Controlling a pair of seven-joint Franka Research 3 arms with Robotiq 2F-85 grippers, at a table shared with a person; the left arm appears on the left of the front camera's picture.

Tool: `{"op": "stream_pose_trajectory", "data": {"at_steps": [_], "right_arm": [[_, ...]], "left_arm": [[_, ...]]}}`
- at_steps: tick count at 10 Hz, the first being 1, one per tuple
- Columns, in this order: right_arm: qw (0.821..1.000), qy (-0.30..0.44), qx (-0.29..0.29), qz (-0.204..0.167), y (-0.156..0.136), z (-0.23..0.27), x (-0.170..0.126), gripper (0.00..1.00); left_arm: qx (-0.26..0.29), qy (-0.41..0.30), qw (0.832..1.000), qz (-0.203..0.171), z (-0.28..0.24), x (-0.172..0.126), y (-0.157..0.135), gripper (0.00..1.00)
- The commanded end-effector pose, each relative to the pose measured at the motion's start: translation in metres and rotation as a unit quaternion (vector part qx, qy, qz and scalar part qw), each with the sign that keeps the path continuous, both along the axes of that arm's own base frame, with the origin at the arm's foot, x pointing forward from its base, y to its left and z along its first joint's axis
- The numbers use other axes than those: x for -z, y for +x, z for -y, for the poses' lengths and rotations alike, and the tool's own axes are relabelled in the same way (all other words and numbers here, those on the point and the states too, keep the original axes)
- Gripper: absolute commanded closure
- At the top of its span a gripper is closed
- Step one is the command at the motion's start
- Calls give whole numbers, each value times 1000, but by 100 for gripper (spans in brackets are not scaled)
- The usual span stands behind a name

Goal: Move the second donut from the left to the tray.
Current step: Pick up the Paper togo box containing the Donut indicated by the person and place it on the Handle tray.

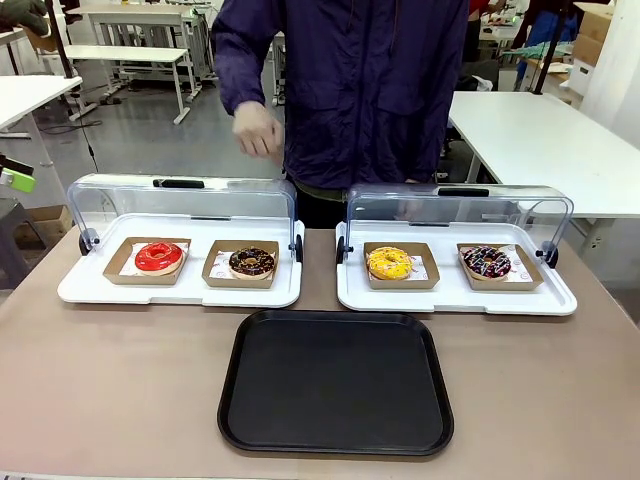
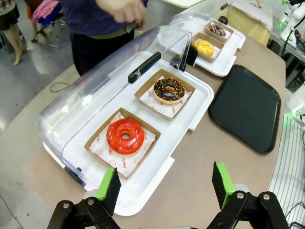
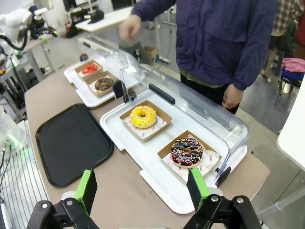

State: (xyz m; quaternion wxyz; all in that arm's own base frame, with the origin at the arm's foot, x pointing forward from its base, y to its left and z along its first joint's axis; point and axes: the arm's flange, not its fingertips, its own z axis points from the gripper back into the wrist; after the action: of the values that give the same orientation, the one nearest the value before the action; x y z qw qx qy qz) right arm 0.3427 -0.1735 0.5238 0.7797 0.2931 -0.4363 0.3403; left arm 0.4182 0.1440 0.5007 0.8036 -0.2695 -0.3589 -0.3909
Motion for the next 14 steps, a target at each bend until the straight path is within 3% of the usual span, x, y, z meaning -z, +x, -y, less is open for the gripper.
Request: {"op": "stream_pose_trajectory", "data": {"at_steps": [1,14], "right_arm": [[1000,5,-3,17,3,0,-1,0],[1000,5,-3,17,3,0,-1,0]], "left_arm": [[4,-7,1000,5,1,-2,0,0],[4,-7,1000,5,1,-2,0,0]]}}
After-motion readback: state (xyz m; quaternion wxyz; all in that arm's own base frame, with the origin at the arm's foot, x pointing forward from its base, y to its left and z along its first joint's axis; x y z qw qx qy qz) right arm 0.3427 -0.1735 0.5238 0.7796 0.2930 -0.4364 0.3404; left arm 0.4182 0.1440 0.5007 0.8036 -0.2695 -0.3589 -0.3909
